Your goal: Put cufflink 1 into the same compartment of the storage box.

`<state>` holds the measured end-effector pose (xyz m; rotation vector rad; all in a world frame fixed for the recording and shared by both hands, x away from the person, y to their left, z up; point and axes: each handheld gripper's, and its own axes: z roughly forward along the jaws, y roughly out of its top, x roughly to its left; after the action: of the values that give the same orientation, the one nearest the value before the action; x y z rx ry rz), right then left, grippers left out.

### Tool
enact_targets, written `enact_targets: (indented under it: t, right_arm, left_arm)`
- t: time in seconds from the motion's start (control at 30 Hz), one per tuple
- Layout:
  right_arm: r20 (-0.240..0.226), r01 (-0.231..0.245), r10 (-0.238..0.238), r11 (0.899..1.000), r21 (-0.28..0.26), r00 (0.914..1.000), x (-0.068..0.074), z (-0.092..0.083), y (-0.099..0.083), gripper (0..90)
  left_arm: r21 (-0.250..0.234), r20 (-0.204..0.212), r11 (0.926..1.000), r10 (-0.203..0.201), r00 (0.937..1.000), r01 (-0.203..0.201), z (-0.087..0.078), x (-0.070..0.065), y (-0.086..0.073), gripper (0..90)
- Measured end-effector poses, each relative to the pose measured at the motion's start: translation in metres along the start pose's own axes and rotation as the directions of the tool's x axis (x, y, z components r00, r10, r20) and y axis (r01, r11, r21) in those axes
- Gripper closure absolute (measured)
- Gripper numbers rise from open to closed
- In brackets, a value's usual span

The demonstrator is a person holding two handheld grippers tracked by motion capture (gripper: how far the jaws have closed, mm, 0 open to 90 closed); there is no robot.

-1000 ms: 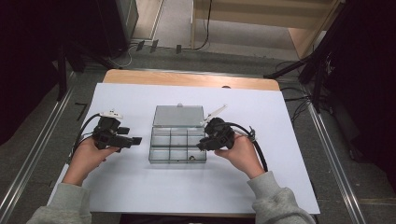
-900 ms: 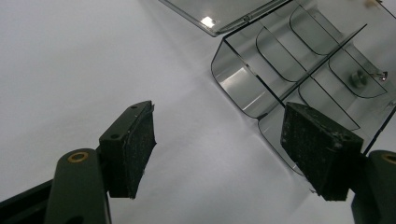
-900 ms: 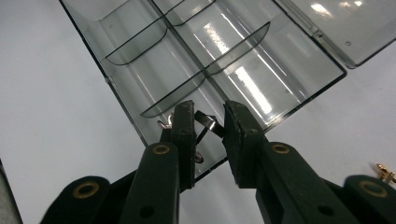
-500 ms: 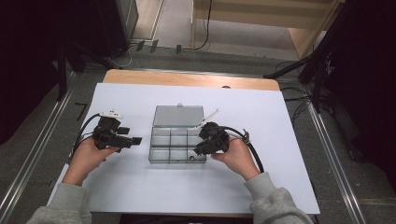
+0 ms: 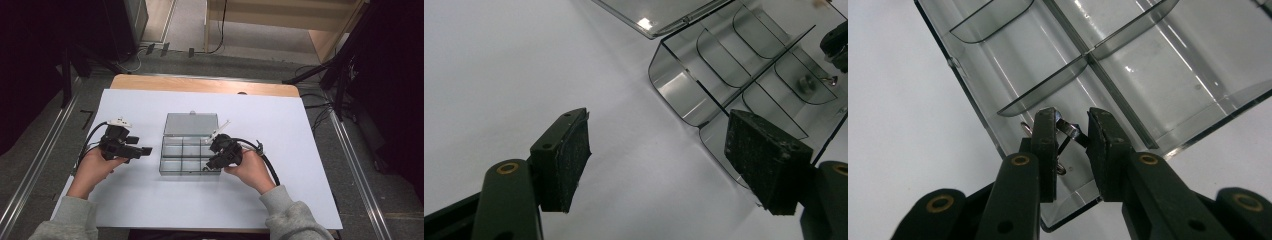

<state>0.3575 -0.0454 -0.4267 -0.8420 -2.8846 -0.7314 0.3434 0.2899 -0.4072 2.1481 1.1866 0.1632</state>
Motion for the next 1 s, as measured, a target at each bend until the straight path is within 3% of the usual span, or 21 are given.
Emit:
enact_targets:
  t: [0.7,1.0]
  right_arm:
    - [0.008,0.014,-0.015,0.999,0.047,0.9999,0.005,0.014,0.001,75.2]
    - [0.005,0.011,-0.011,0.999,0.041,0.9999,0.007,0.015,0.002,72.9]
  left_arm:
    - [0.001,0.0,1.0,0.0,1.0,0.0,0.0,0.0,0.0,27.0]
    - [0.001,0.001,1.0,-0.001,1.0,0.001,0.0,0.0,0.0,27.0]
